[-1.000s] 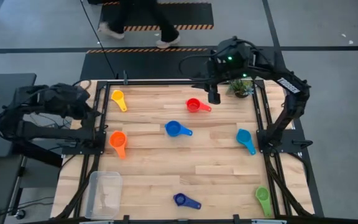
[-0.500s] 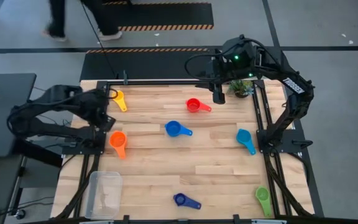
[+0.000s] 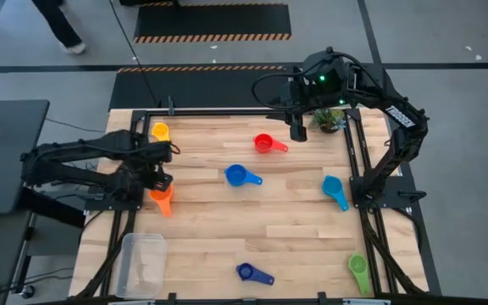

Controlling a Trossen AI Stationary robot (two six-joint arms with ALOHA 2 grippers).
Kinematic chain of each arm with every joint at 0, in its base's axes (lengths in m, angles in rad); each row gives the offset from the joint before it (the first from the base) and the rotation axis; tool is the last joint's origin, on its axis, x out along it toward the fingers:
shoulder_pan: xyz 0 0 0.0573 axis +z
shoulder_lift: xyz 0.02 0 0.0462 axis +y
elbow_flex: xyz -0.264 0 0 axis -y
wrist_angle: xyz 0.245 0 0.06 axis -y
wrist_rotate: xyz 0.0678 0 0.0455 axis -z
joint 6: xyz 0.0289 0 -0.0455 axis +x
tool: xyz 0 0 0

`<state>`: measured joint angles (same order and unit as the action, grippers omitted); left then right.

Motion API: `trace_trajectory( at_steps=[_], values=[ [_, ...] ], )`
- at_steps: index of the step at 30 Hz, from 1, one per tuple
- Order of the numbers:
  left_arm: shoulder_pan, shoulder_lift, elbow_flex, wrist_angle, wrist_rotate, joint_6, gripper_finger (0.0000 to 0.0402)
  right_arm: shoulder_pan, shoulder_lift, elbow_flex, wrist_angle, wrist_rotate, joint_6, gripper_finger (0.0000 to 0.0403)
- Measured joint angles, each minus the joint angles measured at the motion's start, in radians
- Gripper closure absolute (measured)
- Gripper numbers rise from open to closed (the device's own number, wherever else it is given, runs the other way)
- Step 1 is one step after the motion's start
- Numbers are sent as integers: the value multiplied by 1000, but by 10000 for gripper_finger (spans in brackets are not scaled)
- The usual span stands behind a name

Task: Nest measuring cups in basket
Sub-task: Stack the left blue measuring cup on top of the orange measuring cup

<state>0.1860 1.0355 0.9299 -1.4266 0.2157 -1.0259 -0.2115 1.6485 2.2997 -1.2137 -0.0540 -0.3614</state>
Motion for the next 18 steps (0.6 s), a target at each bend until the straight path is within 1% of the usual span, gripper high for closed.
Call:
trace_trajectory(
  at_steps=[3, 8, 13, 18],
  values=[
    [0, 0, -59, 114, 32, -54, 280, 0, 0, 0, 0, 8, 0, 240],
    [0, 0, -134, 253, 28, -71, 278, 0, 0, 0, 0, 10, 0, 240],
    [0, 0, -206, 357, 17, -70, 278, 0, 0, 0, 0, 10, 0, 240],
    [0, -1, -263, 415, -22, -58, 278, 0, 0, 0, 0, 11, 0, 240]
  ],
)
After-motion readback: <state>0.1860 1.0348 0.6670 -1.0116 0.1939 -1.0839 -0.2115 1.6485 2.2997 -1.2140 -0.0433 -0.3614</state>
